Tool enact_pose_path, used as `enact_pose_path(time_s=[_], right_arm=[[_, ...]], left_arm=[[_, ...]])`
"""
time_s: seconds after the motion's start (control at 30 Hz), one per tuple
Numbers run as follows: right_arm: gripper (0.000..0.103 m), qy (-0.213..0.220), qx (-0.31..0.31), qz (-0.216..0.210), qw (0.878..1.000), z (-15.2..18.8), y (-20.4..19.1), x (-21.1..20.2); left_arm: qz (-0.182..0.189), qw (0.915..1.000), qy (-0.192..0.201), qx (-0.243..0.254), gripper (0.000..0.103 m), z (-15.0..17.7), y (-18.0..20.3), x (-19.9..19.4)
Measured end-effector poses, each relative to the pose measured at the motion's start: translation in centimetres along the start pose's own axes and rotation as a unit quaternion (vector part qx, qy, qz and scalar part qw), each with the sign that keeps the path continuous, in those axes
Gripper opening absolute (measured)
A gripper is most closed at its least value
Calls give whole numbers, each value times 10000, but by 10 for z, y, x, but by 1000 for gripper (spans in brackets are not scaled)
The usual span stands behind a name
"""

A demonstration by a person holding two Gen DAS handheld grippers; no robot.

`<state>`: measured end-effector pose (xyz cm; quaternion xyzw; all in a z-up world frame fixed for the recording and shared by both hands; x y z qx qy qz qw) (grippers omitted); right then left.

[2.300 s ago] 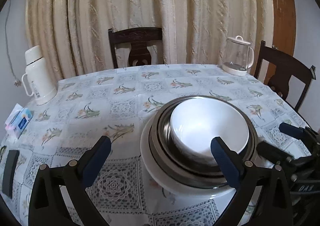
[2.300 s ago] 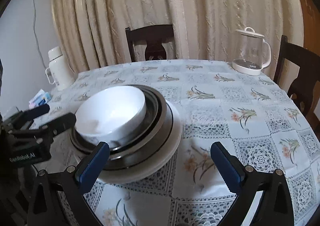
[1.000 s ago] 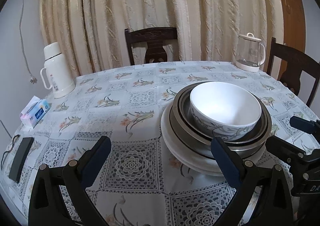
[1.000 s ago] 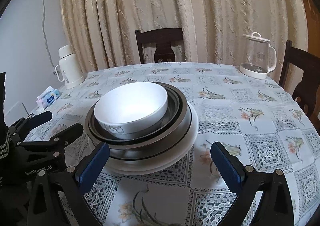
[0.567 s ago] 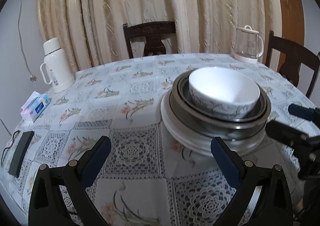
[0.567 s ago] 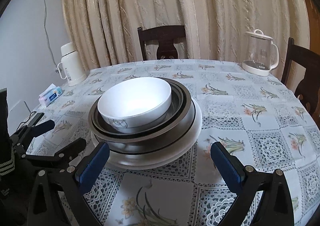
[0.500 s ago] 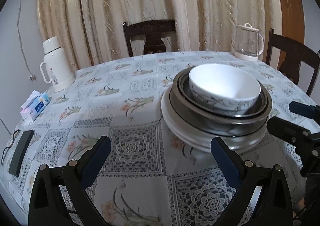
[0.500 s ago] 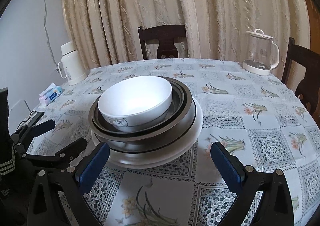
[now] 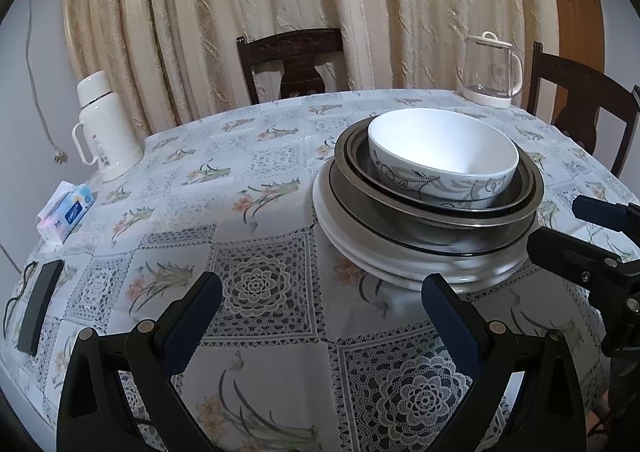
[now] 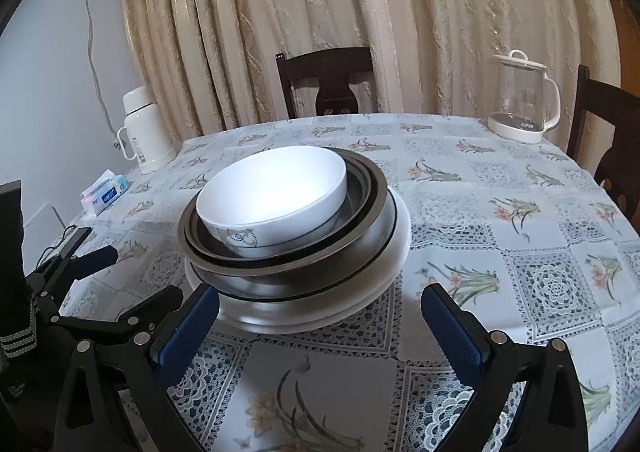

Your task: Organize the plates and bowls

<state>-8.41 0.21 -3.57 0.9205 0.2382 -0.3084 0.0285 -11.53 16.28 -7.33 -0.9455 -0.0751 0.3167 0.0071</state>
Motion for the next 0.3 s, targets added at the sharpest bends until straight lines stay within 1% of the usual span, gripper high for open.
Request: enact_pose_path(time_s=[0.13, 0.3], right_arm=[[103, 5, 71, 101, 9999, 0, 4, 1], [103, -178, 198, 24, 9996, 4, 7, 5]], left_arm=[[1, 10000, -4, 5, 100, 1, 0, 0], [8, 10000, -9, -3, 100, 1, 0, 0]])
Point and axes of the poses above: each gripper's, at about its wrist camera, not at the fingertips, and x roughly the way its jaws point, y to its right, z to its underside, the point moved 9 cm from there along x, roughly the way its jaws point, and after that the axes turned 3 degrees about -x, right-handed, at the moved point
